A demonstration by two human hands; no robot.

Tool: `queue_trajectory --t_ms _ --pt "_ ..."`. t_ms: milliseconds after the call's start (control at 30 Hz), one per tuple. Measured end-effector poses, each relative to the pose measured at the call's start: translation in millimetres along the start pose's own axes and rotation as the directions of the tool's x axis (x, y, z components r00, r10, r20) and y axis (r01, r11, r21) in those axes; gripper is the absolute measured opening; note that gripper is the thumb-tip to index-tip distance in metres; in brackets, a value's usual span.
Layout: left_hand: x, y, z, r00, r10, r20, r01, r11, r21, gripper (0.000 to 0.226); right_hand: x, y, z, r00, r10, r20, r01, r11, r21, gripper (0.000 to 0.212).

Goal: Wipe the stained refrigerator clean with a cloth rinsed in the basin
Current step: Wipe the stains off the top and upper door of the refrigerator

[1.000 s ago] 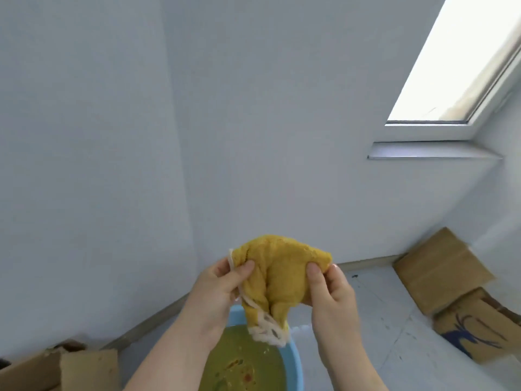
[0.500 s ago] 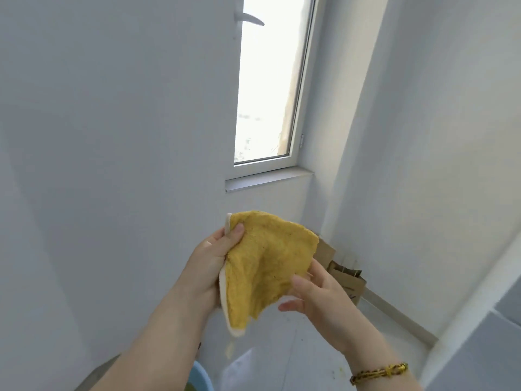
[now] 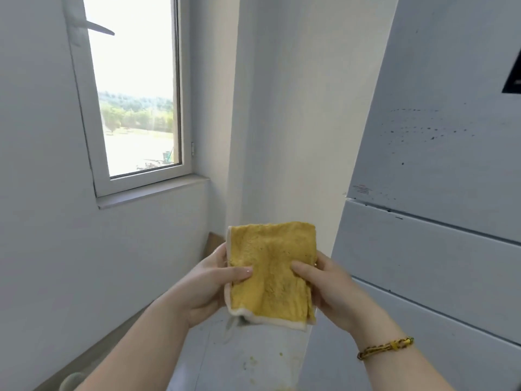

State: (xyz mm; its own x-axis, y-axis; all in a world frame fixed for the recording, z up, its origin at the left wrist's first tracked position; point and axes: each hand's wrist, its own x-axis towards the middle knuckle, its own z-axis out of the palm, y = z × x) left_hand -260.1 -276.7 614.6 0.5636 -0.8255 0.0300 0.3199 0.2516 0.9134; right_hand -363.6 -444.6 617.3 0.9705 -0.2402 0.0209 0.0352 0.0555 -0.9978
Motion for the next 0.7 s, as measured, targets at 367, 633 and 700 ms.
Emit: queue_trajectory --t_ms 367,633,700 --pt "85 -1 61 0.970 0.183 0.157 -0.213 0.956 0.202 0.027 -24 -27 -114 0.972 -0.229 -0.045 0.230 0.973 0.024 0.018" --pt "177 14 70 0.829 0.060 0.556 -0.090 0.996 0.027 0.031 -2 -67 -164 0.921 -0.242 -0.304 0.251 0.968 -0.011 0.042" --pt "199 18 71 0.747 0.034 0.664 -0.052 0.999 0.007 0.036 11 -78 -173 0.903 -0.252 -0.347 0.259 0.966 -0.026 0.031"
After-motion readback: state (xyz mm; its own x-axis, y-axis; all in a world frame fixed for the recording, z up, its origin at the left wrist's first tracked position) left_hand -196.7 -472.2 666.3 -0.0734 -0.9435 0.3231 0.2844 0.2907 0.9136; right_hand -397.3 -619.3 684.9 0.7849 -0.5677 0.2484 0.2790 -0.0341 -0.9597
